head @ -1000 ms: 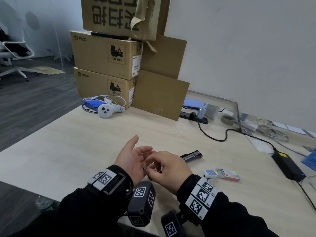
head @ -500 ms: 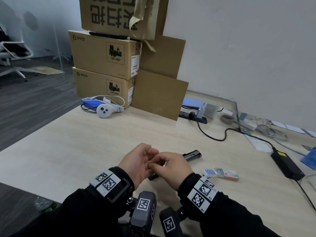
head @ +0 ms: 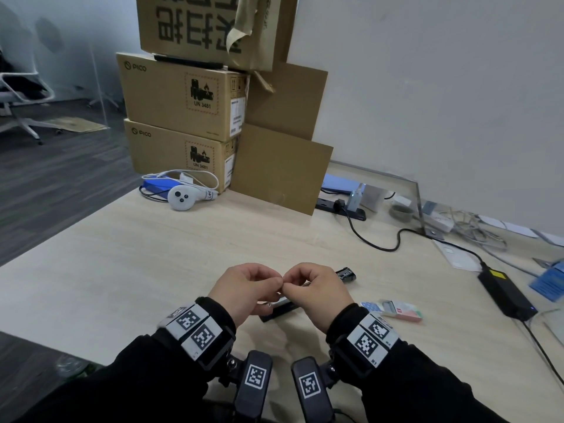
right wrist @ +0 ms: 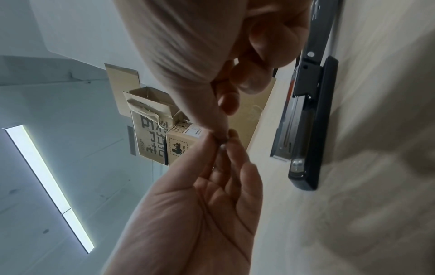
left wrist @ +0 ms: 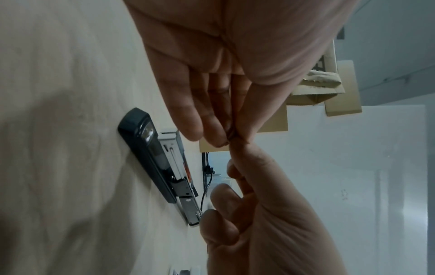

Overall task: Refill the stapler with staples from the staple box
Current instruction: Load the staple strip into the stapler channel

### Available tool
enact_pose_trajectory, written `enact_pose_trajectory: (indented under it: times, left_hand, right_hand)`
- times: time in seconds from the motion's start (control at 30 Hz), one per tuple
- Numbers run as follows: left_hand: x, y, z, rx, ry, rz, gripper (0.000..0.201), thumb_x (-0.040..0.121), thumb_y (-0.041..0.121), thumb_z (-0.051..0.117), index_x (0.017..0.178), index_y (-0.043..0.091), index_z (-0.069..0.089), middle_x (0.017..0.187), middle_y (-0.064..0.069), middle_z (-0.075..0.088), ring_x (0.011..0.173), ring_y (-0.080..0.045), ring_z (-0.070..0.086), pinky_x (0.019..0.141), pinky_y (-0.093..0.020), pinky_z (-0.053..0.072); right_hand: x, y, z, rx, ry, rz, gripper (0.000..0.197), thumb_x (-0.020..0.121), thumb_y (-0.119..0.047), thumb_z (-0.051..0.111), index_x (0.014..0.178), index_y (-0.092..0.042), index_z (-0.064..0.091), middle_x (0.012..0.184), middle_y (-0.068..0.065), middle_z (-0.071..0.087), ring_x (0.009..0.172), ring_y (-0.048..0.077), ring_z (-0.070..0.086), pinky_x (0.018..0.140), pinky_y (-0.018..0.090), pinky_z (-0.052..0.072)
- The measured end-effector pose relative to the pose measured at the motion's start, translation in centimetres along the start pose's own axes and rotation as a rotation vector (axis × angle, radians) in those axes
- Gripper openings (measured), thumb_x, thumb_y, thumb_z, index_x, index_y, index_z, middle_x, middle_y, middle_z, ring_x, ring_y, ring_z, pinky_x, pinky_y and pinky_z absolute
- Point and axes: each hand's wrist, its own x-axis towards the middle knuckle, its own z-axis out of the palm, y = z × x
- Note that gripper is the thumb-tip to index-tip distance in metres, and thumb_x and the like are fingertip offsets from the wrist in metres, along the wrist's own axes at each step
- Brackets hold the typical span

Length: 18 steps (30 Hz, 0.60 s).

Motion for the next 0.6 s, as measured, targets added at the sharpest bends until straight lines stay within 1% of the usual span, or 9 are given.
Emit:
enact_pose_trajectory:
  times: [0.1,0.13,0.23,0.3,0.4,0.43,0.47,0.53,0.6]
  left_hand:
    - [0.1,-0.1,-0.1,0.136,0.065,0.065,0.003,0.083,0.013,0.075,0.086,0.013,0.074,0.078,-0.001,0.072,0.068,-0.013,0.067,0.054,-0.025,0.052]
    - [0.2,-0.3,-0.3,0.197,0.103,0.095,0.004,0.082,0.015,0.076,0.086,0.015,0.075,0.079,-0.001,0.073,0.069,-0.013,0.067,0.054,-0.023,0.051]
    - [0.5,-0.8,-0.6,0.321,0.15,0.119,0.007,0.078,0.017,0.08,0.083,0.018,0.075,0.083,-0.003,0.076,0.072,-0.013,0.066,0.066,-0.025,0.051]
    - [0.7,-1.2,-0.7,0.399,0.105,0.094,0.012,0.076,0.02,0.081,0.086,0.02,0.075,0.087,-0.001,0.076,0.076,-0.013,0.068,0.069,-0.021,0.051]
    - [0.8,-1.7,-0.5,0.515,0.031,0.065,0.023,0.075,0.024,0.081,0.098,0.021,0.075,0.09,0.009,0.073,0.08,-0.005,0.069,0.063,-0.01,0.049]
    - [0.9,-1.7,-0.4,0.526,0.014,0.054,0.025,0.075,0.023,0.081,0.1,0.021,0.075,0.092,0.009,0.074,0.081,-0.005,0.07,0.063,-0.01,0.051]
    - [1.0,-1.7,-0.4,0.539,0.005,0.045,0.025,0.075,0.023,0.081,0.1,0.022,0.076,0.092,0.008,0.075,0.083,-0.006,0.071,0.068,-0.013,0.055]
    - [1.2,-1.6,-0.5,0.584,0.0,0.023,0.02,0.074,0.025,0.079,0.094,0.024,0.078,0.088,0.007,0.078,0.084,-0.009,0.073,0.081,-0.025,0.058]
    - [1.4,-1.6,-0.6,0.608,-0.014,0.014,0.017,0.072,0.026,0.078,0.089,0.023,0.08,0.082,0.007,0.079,0.082,-0.011,0.075,0.083,-0.031,0.059]
  right_hand:
    - [0.5,0.1,-0.8,0.052,0.001,0.064,0.01,0.08,-0.015,0.074,0.074,-0.006,0.073,0.056,-0.006,0.057,0.046,0.003,0.045,0.049,0.017,0.038]
    - [0.9,0.3,-1.3,0.075,0.016,0.106,0.012,0.081,-0.016,0.073,0.076,-0.005,0.074,0.054,-0.005,0.056,0.043,0.004,0.043,0.045,0.017,0.036]
    - [1.9,1.4,-2.8,0.131,0.059,0.252,0.017,0.079,-0.015,0.074,0.079,0.002,0.073,0.051,-0.001,0.05,0.039,0.011,0.035,0.036,0.018,0.028]
    - [2.4,2.3,-3.2,0.093,0.062,0.318,0.017,0.078,-0.016,0.075,0.078,0.002,0.073,0.053,0.001,0.052,0.036,0.009,0.035,0.035,0.017,0.027]
    - [2.8,3.3,-3.1,0.007,0.059,0.366,0.015,0.077,-0.015,0.075,0.077,0.0,0.074,0.052,-0.002,0.055,0.031,0.001,0.038,0.035,0.014,0.028]
    - [2.9,3.5,-3.1,-0.007,0.057,0.376,0.015,0.078,-0.013,0.073,0.078,0.002,0.074,0.051,-0.002,0.054,0.03,0.0,0.038,0.034,0.013,0.028]
    - [3.0,3.7,-3.1,-0.015,0.053,0.384,0.016,0.079,-0.011,0.071,0.079,0.004,0.074,0.051,-0.001,0.053,0.029,0.0,0.038,0.034,0.013,0.028]
    - [3.2,3.8,-3.0,-0.03,0.036,0.389,0.018,0.08,-0.011,0.07,0.081,0.007,0.073,0.051,-0.001,0.051,0.03,0.002,0.037,0.034,0.014,0.028]
    - [3.3,4.0,-3.0,-0.062,0.021,0.385,0.018,0.079,-0.013,0.07,0.079,0.004,0.074,0.049,-0.003,0.051,0.032,0.004,0.037,0.035,0.015,0.029]
